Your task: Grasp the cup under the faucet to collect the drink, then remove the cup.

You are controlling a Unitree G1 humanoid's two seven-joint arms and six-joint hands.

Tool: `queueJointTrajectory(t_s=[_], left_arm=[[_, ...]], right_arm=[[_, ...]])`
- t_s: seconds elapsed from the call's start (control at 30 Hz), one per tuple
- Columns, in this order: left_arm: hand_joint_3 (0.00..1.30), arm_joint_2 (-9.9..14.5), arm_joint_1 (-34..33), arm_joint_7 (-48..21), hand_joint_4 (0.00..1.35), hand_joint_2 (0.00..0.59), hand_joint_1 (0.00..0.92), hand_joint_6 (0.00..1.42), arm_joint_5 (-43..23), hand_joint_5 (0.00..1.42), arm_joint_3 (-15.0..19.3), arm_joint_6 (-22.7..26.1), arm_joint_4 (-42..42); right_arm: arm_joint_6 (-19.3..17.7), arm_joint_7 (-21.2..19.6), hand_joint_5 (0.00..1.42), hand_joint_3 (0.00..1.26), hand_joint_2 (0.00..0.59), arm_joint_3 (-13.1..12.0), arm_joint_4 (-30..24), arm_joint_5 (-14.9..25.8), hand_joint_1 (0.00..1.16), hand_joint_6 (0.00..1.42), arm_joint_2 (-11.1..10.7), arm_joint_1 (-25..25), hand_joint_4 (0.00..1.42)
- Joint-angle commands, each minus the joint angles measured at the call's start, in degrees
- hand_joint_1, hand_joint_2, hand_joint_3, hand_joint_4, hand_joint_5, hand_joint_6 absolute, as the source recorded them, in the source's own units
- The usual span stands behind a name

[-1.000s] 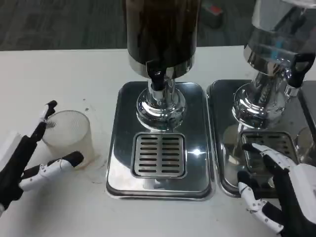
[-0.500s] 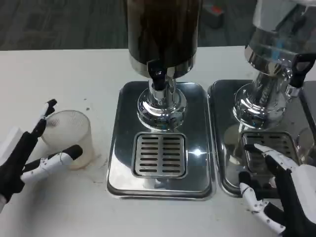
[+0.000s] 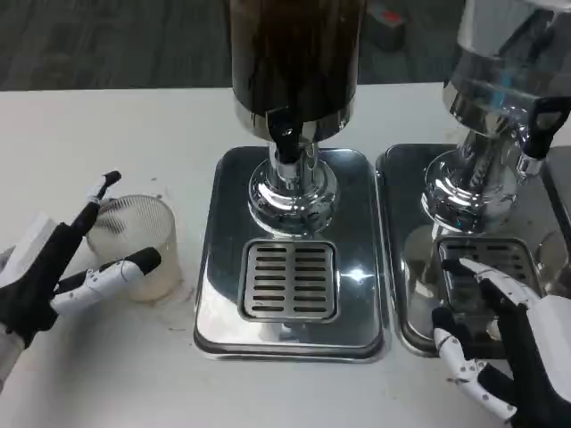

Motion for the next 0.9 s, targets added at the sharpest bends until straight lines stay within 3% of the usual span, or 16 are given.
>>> queueJointTrajectory(t_s=[0.03, 0.6, 0.9], left_arm=[[0.04, 0.25, 0.06, 0.76, 0.17, 0.0, 0.05, 0.21, 0.2, 0.29, -0.44, -1.43, 1.31], [0.0, 1.21, 0.99, 4.15, 0.12, 0.0, 0.035, 0.2, -0.74, 0.28, 1.15, -4.41, 2.88], [0.0, 1.9, -0.36, 1.32, 0.08, 0.0, 0.007, 0.17, -1.61, 0.24, 1.18, -4.14, 4.95]], right_arm=[[-0.64, -0.07, 0.26, 0.28, 0.449, -0.56, -0.64, 0.39, 0.34, 0.34, -0.08, 0.23, 0.23], [-0.76, -0.2, 0.26, 0.28, 0.449, -0.46, 0.26, 0.58, 0.34, 0.36, 0.09, -0.06, 0.23], [-0.7, -0.37, 0.26, 0.29, 0.449, -0.47, 0.12, 0.8, 0.34, 0.36, 0.34, 0.37, 0.23]])
